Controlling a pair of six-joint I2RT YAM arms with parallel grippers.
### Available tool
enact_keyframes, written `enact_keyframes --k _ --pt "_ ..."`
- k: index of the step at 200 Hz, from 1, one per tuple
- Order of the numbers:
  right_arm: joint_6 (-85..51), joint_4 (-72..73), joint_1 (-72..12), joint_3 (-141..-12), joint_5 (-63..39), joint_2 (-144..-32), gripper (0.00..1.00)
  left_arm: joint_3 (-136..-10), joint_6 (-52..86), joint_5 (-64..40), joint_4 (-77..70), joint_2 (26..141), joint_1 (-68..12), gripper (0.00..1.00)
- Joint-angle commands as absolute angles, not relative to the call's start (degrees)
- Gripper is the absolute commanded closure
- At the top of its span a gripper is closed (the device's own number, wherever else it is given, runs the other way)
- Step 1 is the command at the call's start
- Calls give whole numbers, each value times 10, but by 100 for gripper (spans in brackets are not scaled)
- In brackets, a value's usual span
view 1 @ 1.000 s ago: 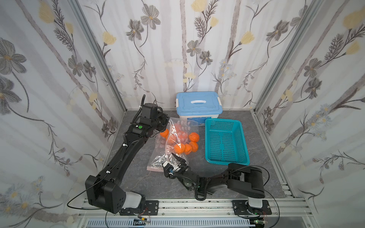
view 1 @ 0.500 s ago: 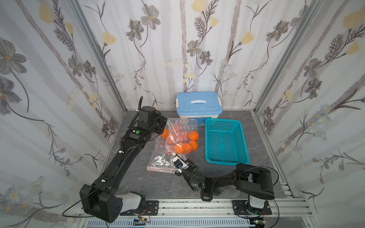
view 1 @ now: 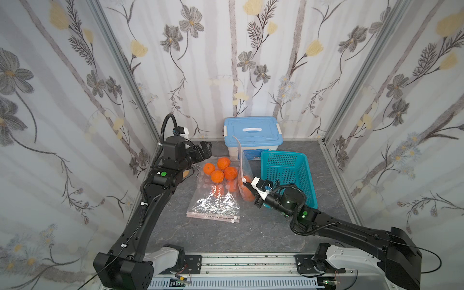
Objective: Open the zip-top bag and take out the orange
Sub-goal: Adjust the zipper food storage bag at the center of the board.
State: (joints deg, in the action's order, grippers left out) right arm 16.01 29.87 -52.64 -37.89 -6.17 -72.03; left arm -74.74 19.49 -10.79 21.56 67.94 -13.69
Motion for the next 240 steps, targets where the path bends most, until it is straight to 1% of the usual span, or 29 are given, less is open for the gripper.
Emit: enact_keyframes --k 1,17,26,30,45,49,70,96,112,129,153,174,199,223,240 --pt "208 133 -482 -417 -228 -704 100 -791 18 -286 208 681 -137 0" --pt "242 53 -454 -468 -258 -702 100 -801 -30 -439 171 687 -147 0" --pt "259 14 -448 -485 -276 -700 100 -807 -69 -503 159 698 -164 0" --pt "266 1 -430 -491 -281 -700 100 -808 -90 -521 156 703 -173 0" --pt "293 -55 -411 -504 -291 -697 100 -828 -179 -545 188 735 -221 0" --pt "298 -64 -406 -504 -292 -694 100 -829 -196 -547 202 748 -232 0" --pt "312 -97 -383 -496 -304 -670 100 -920 -290 -547 319 820 -266 0" --pt "329 -102 -363 -477 -322 -628 100 -1012 -389 -537 441 897 -310 0" --pt "336 -109 -343 -475 -335 -620 100 -1050 -430 -541 507 932 -333 3" --pt "347 -123 -325 -478 -350 -617 100 -1064 -447 -535 534 959 -350 5" --pt "359 -141 -309 -482 -360 -614 100 -1105 -486 -526 602 996 -377 12" --pt "359 -137 -298 -481 -374 -612 100 -1100 -489 -506 609 1006 -403 15" --pt "351 -136 -292 -485 -384 -615 100 -1081 -489 -492 603 1009 -429 22" --pt "341 -123 -286 -482 -397 -615 100 -1055 -490 -458 589 1008 -444 26" --pt "340 -120 -285 -480 -397 -616 100 -1038 -482 -452 564 999 -450 34"
